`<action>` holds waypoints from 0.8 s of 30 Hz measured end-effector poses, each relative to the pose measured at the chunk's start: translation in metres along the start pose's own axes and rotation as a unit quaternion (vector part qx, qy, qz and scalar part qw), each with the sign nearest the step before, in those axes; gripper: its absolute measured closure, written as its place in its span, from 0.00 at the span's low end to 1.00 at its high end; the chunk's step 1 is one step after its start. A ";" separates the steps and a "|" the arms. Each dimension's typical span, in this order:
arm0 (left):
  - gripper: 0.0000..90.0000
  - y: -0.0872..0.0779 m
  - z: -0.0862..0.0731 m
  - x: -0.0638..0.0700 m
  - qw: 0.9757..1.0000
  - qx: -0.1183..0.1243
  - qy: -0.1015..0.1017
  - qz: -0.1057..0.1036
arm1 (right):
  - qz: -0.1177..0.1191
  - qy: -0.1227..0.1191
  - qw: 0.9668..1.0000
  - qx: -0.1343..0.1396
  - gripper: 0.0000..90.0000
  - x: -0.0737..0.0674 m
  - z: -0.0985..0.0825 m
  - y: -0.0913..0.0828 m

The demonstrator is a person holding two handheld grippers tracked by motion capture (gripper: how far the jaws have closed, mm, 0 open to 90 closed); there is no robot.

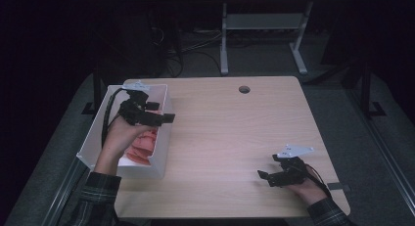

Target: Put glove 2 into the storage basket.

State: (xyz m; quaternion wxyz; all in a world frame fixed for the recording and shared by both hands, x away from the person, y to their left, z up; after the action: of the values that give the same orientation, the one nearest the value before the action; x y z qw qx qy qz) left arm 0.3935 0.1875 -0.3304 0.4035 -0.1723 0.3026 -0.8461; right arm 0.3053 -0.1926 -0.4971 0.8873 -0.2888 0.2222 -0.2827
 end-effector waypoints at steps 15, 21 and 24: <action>0.19 0.031 -0.002 0.068 0.998 0.002 0.043 -0.037 | 0.009 0.003 1.000 -0.006 0.15 0.000 -0.001 0.001; 0.19 0.044 -0.009 0.095 0.996 -0.010 0.069 -0.051 | 0.009 0.001 1.000 -0.006 0.15 0.000 -0.001 0.001; 0.19 0.055 -0.017 0.108 0.995 -0.017 0.078 -0.059 | 0.008 0.000 1.000 -0.006 0.15 0.000 -0.001 0.001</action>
State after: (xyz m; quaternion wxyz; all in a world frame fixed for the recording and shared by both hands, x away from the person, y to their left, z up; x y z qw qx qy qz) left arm 0.3497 0.0821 -0.3738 0.3253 -0.1303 0.3372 -0.8738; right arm 0.3055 -0.1921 -0.4987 0.8878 -0.2926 0.2262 -0.2739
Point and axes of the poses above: each handheld gripper's, and its own axes: y roughly forward along the jaws, z roughly out of its top, x roughly to its right, the point moved 5 cm from there along y, roughly forward along the jaws, and after that the axes turned 10 degrees about z, right-handed, at the moved point
